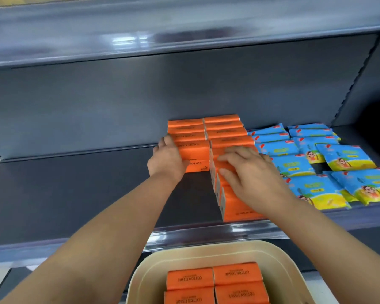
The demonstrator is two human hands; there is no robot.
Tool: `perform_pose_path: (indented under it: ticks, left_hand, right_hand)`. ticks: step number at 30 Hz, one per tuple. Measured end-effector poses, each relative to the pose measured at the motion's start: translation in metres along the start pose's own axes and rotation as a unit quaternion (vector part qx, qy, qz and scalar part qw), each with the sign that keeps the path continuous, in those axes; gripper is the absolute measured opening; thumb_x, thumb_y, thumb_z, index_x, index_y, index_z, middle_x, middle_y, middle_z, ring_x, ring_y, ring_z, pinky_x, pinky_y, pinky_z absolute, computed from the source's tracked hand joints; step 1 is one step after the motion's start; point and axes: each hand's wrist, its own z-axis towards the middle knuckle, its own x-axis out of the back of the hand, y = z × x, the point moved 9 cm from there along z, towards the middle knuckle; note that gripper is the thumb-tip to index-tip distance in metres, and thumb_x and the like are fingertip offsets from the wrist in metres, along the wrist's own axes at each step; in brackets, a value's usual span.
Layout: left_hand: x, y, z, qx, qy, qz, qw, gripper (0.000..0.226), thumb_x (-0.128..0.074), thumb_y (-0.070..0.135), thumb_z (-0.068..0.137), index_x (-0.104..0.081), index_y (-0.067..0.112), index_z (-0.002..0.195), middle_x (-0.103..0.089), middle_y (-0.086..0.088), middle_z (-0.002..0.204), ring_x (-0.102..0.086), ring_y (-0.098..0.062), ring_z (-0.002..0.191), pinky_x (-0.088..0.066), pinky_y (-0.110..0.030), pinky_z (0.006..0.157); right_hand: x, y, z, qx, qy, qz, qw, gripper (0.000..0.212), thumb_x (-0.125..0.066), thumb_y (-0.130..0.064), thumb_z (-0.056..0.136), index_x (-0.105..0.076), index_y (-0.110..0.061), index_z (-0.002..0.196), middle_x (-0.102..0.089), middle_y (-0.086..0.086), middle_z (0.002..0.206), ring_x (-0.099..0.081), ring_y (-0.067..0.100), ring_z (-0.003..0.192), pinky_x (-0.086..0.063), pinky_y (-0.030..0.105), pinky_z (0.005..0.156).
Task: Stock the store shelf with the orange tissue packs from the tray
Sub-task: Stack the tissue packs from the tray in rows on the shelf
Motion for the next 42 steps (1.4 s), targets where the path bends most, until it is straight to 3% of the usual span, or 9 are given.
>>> perform_pose_path:
  ticks: [3,7,12,18,21,28,35,39,42]
  left_hand:
    - [0.019,0.005,-0.018,-0.033,0.035,-0.018,0.999,0.086,-0.073,0.038,0.079,-0.024,0.008,0.142,-0.034,-0.008,0.145,-0.039,-0.028,0.129,-0.049,-0.043,0.085]
    - [0.049,0.016,-0.07,-0.115,0.037,-0.082,0.989,0.066,-0.069,0.033,0.082,-0.037,0.014,0.137,-0.041,-0.002,0.139,-0.041,-0.023,0.126,-0.048,-0.041,0.089]
    - [0.049,0.006,-0.17,-0.176,-0.09,-0.089,0.976,0.032,-0.068,0.027,0.086,-0.061,0.021,0.117,-0.061,0.006,0.122,-0.054,-0.014,0.115,-0.041,-0.026,0.094]
    - [0.016,-0.013,-0.286,-0.166,-0.28,-0.12,0.938,0.03,-0.072,0.028,0.083,-0.064,0.022,0.112,-0.063,0.013,0.111,-0.056,0.0,0.108,-0.038,-0.006,0.085]
    - [-0.001,-0.018,-0.329,-0.14,-0.36,-0.158,0.909,0.034,-0.074,0.028,0.082,-0.062,0.022,0.113,-0.062,0.01,0.116,-0.056,-0.003,0.111,-0.044,-0.019,0.095]
    - [-0.021,-0.024,-0.37,-0.103,-0.409,-0.166,0.892,0.046,-0.079,0.035,0.075,-0.057,0.035,0.115,-0.058,0.016,0.117,-0.053,-0.002,0.113,-0.043,-0.022,0.097]
    - [-0.038,-0.03,-0.384,-0.119,-0.461,-0.098,0.874,0.058,-0.081,0.032,0.073,-0.055,0.034,0.125,-0.056,0.014,0.126,-0.051,-0.003,0.116,-0.038,-0.018,0.095]
    - [-0.046,-0.031,-0.386,-0.123,-0.463,-0.094,0.873,0.043,-0.072,0.032,0.081,-0.057,0.034,0.122,-0.059,0.013,0.121,-0.053,-0.006,0.111,-0.04,-0.02,0.091]
    - [-0.046,-0.031,-0.38,-0.118,-0.431,-0.089,0.89,0.034,-0.058,0.034,0.092,-0.054,0.032,0.126,-0.057,0.009,0.123,-0.052,-0.01,0.111,-0.04,-0.023,0.091]
  right_hand:
    - [0.011,-0.006,-0.023,0.025,0.029,0.034,0.999,0.024,-0.06,-0.025,0.085,-0.065,-0.023,0.109,-0.063,-0.003,0.115,-0.058,0.023,0.107,-0.046,0.04,0.084]
    - [0.017,-0.022,-0.072,0.05,0.011,0.068,0.996,0.026,-0.059,-0.023,0.079,-0.066,-0.024,0.104,-0.064,-0.005,0.111,-0.061,0.021,0.099,-0.049,0.038,0.078]
    - [0.011,-0.032,-0.155,0.05,-0.053,0.097,0.993,0.02,-0.064,-0.018,0.08,-0.069,-0.024,0.099,-0.067,-0.006,0.107,-0.064,0.02,0.098,-0.051,0.037,0.081]
    - [-0.005,-0.043,-0.242,0.045,-0.188,0.124,0.973,0.016,-0.065,-0.031,0.087,-0.065,-0.034,0.104,-0.061,-0.019,0.108,-0.056,0.004,0.105,-0.045,0.03,0.09]
    - [-0.005,-0.046,-0.269,0.024,-0.253,0.156,0.955,0.023,-0.059,-0.049,0.087,-0.061,-0.039,0.108,-0.057,-0.026,0.111,-0.051,-0.005,0.107,-0.036,0.013,0.09]
    - [-0.026,-0.052,-0.294,0.008,-0.387,0.122,0.914,0.047,-0.067,-0.055,0.078,-0.055,-0.041,0.121,-0.053,-0.026,0.118,-0.049,-0.002,0.109,-0.041,0.02,0.091]
    - [-0.035,-0.04,-0.275,-0.035,-0.32,0.118,0.939,0.041,-0.055,-0.048,0.09,-0.049,-0.04,0.13,-0.053,-0.019,0.131,-0.05,0.004,0.118,-0.043,0.028,0.096]
    - [-0.049,-0.039,-0.284,-0.012,-0.381,0.061,0.923,0.052,-0.059,-0.048,0.087,-0.042,-0.04,0.136,-0.047,-0.018,0.136,-0.046,0.006,0.123,-0.042,0.029,0.096]
    - [-0.047,-0.035,-0.276,-0.02,-0.332,0.055,0.941,0.048,-0.054,-0.037,0.093,-0.039,-0.039,0.139,-0.045,-0.016,0.14,-0.044,0.009,0.126,-0.042,0.032,0.1]
